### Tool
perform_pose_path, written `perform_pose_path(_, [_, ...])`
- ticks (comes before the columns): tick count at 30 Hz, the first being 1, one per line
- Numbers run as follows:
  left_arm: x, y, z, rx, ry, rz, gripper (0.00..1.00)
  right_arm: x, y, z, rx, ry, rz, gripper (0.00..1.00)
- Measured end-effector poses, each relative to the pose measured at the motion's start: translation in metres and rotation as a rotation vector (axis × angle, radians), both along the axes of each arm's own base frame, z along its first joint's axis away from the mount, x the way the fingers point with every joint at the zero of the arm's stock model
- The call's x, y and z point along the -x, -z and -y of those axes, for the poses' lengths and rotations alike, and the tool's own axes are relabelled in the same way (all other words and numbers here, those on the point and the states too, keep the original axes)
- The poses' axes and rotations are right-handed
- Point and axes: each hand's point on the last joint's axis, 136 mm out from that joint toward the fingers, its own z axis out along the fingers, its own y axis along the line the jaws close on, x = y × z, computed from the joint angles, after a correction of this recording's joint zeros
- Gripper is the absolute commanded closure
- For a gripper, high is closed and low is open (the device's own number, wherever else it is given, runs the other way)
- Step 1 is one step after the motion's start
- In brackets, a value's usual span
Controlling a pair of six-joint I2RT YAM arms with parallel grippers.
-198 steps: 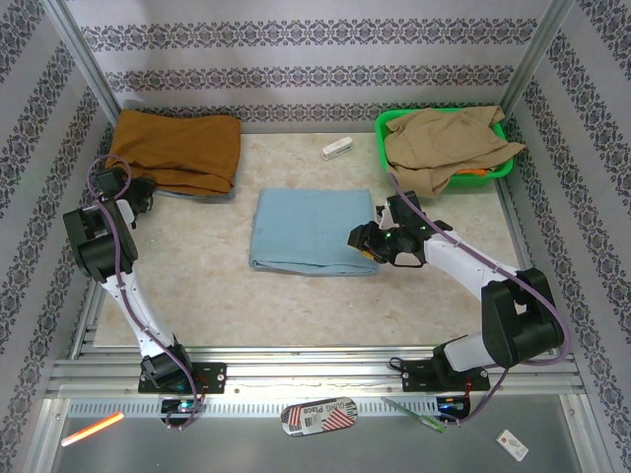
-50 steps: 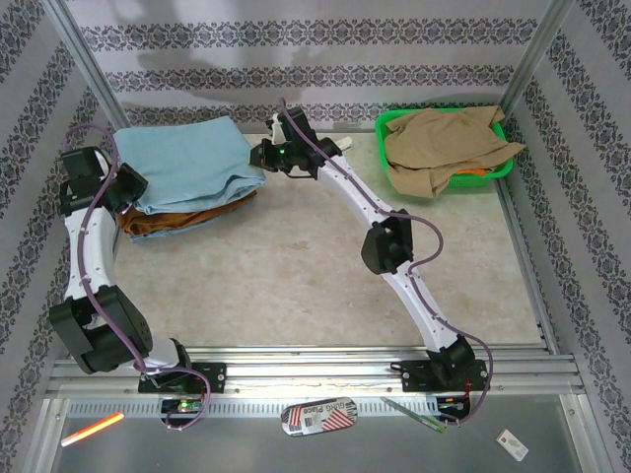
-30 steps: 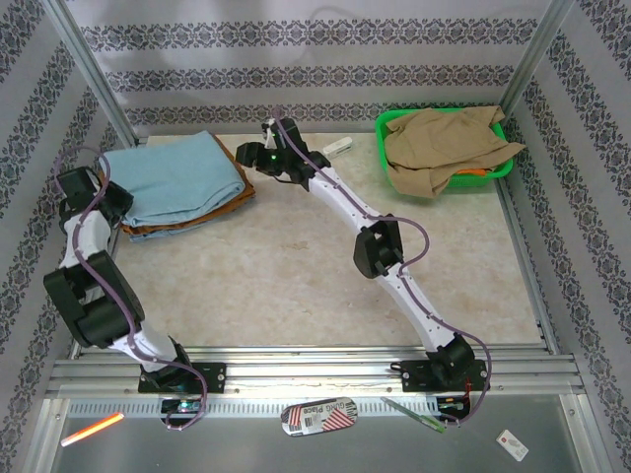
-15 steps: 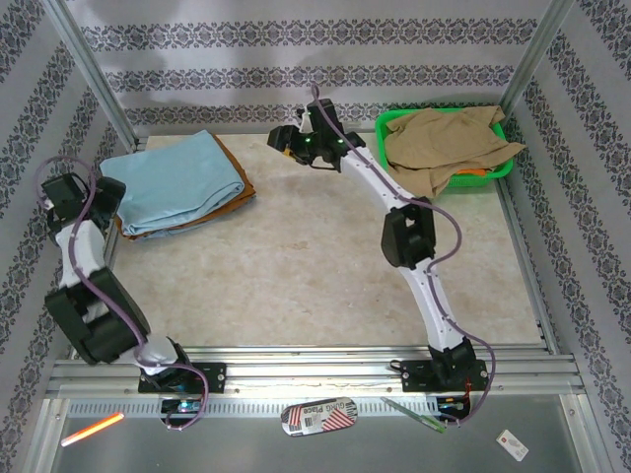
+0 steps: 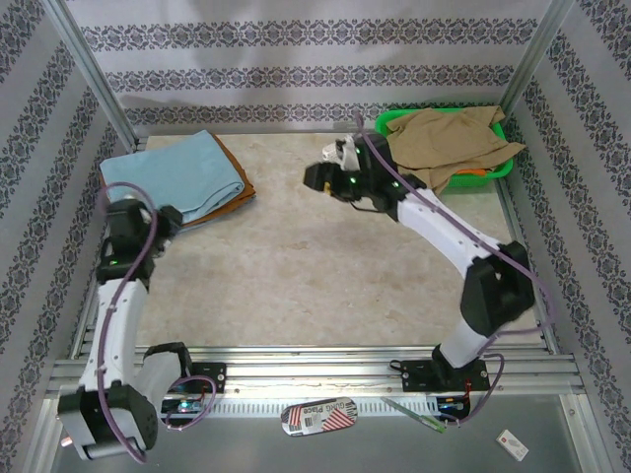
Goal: Fold and stack the trousers
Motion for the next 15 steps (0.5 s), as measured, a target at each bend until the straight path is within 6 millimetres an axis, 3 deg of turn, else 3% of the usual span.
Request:
perform_pose_path(2, [0.003, 0.040, 0.009, 0.021, 0.015, -0.092, 1.00, 0.021, 0.024, 0.018, 0.010, 0.024, -0.051, 0.33])
perform_pose_path(4, [0.004, 0.074, 0.006, 0.032, -0.013, -0.176, 1.00, 0.043, 0.049, 0.035, 0.026, 0.047, -0.103, 0.32])
perform_pose_path(7, [-0.003, 0.103, -0.005, 0.021, -0.063, -0.239, 1.00, 0.070, 0.072, 0.056, 0.047, 0.077, -0.146, 0.31])
perform_pose_path(10, [-0.014, 0.126, -0.021, 0.023, -0.116, -0.282, 1.00, 0.085, 0.072, 0.073, 0.042, 0.104, -0.138, 0.31])
perform_pose_path(15, [-0.035, 0.155, -0.057, 0.073, -0.229, -0.328, 1.00, 0.090, 0.050, 0.103, 0.026, 0.178, -0.074, 0.30])
